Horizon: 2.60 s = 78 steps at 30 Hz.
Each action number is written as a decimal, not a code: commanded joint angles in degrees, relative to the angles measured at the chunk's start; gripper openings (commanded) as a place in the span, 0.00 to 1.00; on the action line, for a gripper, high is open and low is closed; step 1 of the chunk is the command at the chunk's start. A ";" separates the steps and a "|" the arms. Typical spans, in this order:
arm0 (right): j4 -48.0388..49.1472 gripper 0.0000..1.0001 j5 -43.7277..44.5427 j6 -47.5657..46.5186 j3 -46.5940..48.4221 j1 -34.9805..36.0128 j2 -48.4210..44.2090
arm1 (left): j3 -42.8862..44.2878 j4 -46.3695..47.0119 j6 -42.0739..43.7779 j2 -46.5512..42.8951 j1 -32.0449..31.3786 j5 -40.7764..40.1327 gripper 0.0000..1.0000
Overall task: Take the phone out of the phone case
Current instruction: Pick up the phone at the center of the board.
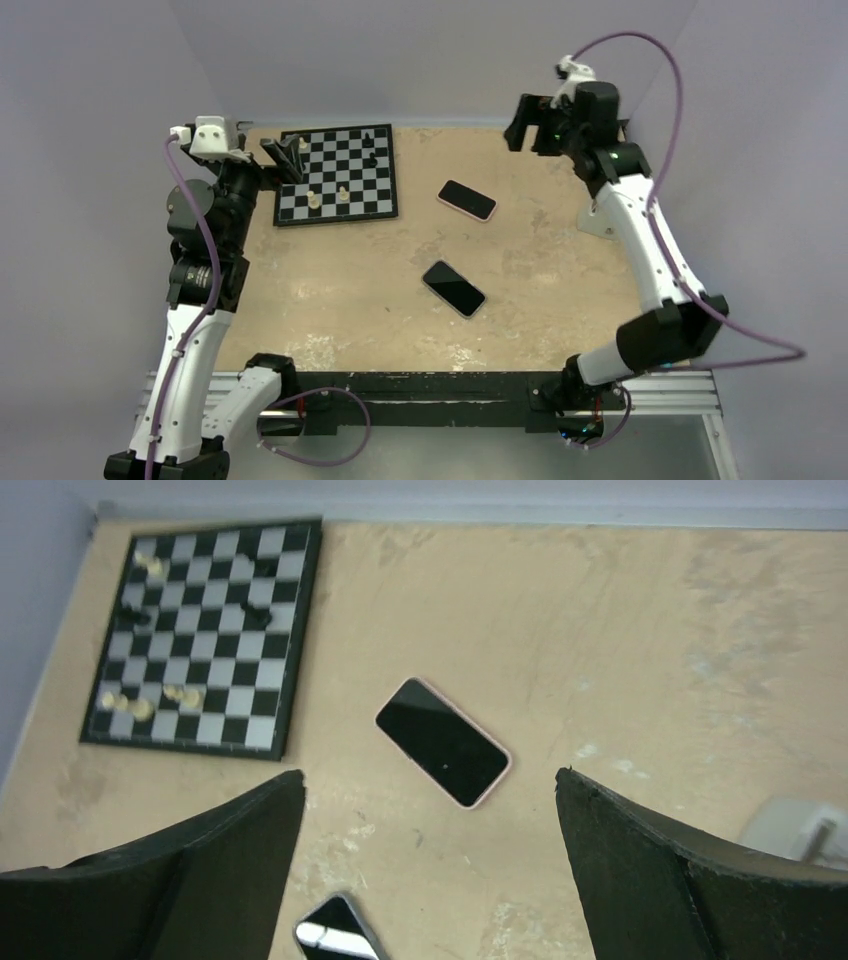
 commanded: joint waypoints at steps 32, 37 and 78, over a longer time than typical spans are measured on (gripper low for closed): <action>-11.93 0.99 3.15 -16.24 -14.20 36.80 26.82 | 1.68 0.69 -2.30 2.52 -0.18 2.68 1.00; -12.03 0.99 11.42 -12.95 -13.23 36.91 29.43 | 1.77 0.44 -2.67 2.89 -0.18 3.88 1.00; 32.25 0.00 -9.88 13.72 -30.26 20.73 -0.35 | 14.80 -9.35 -30.74 42.81 -12.80 41.29 0.69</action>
